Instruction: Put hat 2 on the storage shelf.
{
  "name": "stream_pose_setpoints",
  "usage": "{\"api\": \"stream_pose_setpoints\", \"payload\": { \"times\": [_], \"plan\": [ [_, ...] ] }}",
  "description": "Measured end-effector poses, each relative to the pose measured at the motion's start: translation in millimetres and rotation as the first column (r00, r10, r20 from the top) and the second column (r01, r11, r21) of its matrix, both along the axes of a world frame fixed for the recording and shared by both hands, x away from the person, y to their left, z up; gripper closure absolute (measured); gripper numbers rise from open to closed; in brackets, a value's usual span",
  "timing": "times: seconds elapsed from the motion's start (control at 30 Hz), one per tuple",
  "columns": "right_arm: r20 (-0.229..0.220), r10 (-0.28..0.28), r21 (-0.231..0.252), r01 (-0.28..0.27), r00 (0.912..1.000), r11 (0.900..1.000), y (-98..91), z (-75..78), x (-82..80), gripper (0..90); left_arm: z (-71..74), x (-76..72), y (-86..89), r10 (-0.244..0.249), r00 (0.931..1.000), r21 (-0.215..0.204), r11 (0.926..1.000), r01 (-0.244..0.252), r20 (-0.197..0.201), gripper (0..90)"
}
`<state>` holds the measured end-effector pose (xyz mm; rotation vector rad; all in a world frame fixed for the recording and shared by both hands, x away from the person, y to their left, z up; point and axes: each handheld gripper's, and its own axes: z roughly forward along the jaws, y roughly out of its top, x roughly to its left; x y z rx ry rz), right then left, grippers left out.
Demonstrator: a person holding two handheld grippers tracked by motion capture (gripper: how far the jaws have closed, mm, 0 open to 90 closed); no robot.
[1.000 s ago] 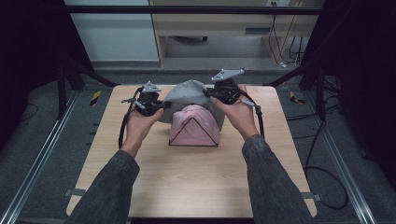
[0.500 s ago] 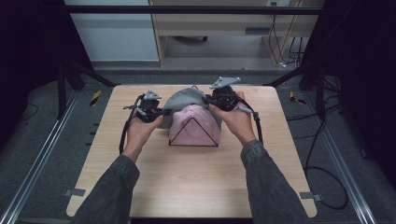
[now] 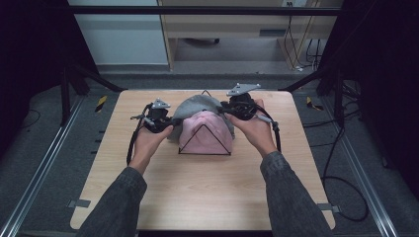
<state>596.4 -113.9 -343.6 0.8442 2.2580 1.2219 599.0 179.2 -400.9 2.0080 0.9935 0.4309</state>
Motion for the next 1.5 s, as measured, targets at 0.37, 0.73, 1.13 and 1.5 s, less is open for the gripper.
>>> {"api": "stream_pose_setpoints", "payload": {
  "times": [0.37,0.73,1.13,1.5],
  "plan": [
    [0.003,-0.012,0.011,0.012,0.9999,0.9999,-14.9,2.4,-11.9,70.4,11.4,-15.7,9.3,0.014,0.9993,-0.006,0.9999,-0.014,0.034,67.5],
    [0.013,-0.017,0.045,0.017,0.9998,0.9988,-28.3,9.3,-27.5,62.6,24.7,-34.3,16.6,0.016,0.9971,-0.016,0.9998,-0.015,0.074,50.6],
    [0.034,-0.071,0.043,0.07,0.9969,0.9967,-31.5,14.8,-45.3,22.2,32.0,-62.1,23.9,-0.023,0.9954,-0.018,0.9995,0.024,0.093,16.6],
    [0.063,-0.099,0.078,0.094,0.9931,0.9925,-36.8,18.7,-62.9,9.7,32.8,-89.0,26.5,-0.078,0.9928,0.017,0.9969,0.077,0.091,8.5]
  ]
}}
